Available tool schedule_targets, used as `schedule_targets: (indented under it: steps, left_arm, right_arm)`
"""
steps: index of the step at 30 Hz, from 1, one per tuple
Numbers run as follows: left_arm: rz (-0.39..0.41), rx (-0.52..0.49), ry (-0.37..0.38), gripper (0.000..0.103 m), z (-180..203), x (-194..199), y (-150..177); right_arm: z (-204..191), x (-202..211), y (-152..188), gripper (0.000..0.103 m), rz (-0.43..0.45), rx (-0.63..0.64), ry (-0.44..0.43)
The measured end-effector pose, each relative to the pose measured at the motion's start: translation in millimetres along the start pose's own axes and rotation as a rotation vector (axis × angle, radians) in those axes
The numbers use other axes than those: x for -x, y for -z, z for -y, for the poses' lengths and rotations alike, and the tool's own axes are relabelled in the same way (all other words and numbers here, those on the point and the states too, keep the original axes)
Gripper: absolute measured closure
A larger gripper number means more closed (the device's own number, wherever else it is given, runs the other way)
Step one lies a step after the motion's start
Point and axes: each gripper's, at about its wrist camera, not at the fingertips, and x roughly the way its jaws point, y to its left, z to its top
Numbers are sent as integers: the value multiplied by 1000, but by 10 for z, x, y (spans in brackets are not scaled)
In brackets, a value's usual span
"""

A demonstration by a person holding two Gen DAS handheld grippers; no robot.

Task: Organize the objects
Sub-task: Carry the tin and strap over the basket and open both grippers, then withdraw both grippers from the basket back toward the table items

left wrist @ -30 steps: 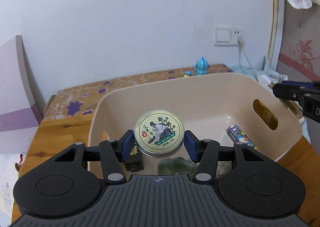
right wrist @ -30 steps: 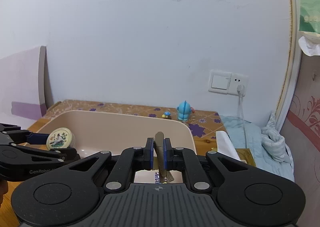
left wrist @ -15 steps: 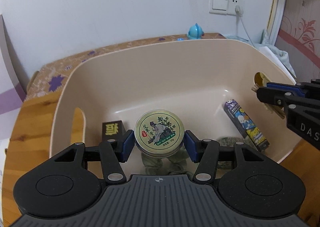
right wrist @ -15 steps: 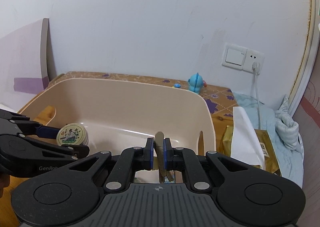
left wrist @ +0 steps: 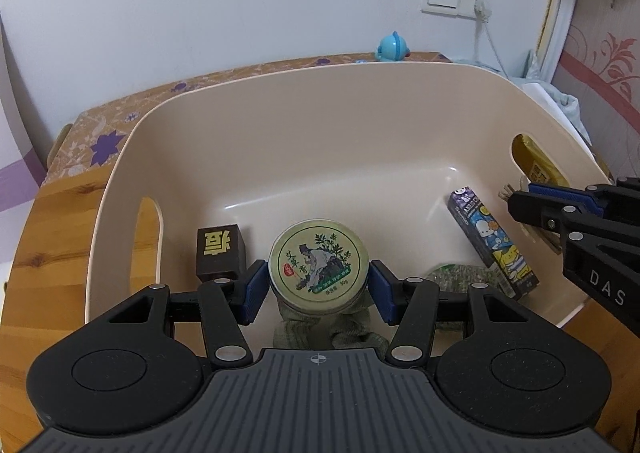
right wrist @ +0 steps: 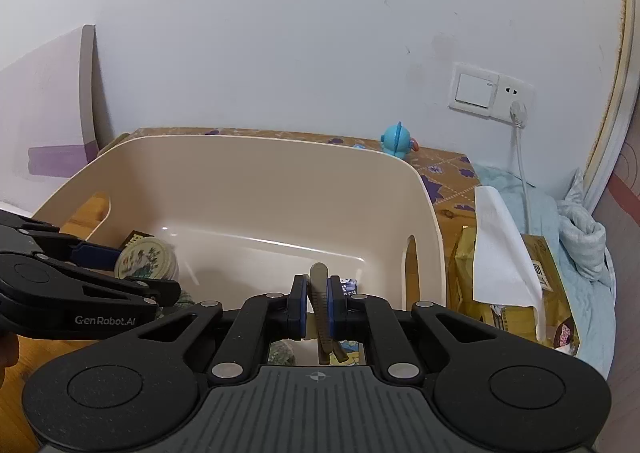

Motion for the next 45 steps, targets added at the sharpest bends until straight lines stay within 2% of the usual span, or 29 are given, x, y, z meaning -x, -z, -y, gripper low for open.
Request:
schedule_targets:
  steps: [2,4,5,6,9,13,16,17,18,21,24,30,45]
  left_arm:
    - [21,-14,-8,44,22,43,9]
    - [41,-40,-25,31,60,95,5]
    - [54,-40,-38,27,68,131,3]
    - [67,-39,-41,22,71,170,0]
    - [81,-28,-22,21,62,253,-7]
    - [101,-22,-24,21,68,367,-10]
    - [134,-7,-29,21,52,483,4]
    - [148,7,-34,20,34,521,10]
    - [156,20,-39,20,20,551,12]
    - [169,54,-44,20,-34,632,22]
    - [180,69,-36,20,-79,704,34]
    - [197,60,-39,20,-98,859,77]
    - [213,78,-22,20,-121,1194,466]
  right_arm:
    - [6,20,10,91,4,-3,4]
    - [12,62,12,88,17,-3,14]
    - [13,88,12,87,27,-1,21]
    - [16,123,4,76,39,1,28]
    - [26,232,-6,61,71,0,33]
    - [36,361,-3,51,99,5,39]
    - [24,471,14,32,120,3,42]
    - [24,510,21,23,132,-4,43]
    - [25,549,33,18,144,-10,43]
    - [29,641,54,12,168,-24,43]
    - [23,724,66,8,179,-30,34]
    - [-39,852,121,8,186,-15,43]
    - [-104,1057,396,8,166,-22,49]
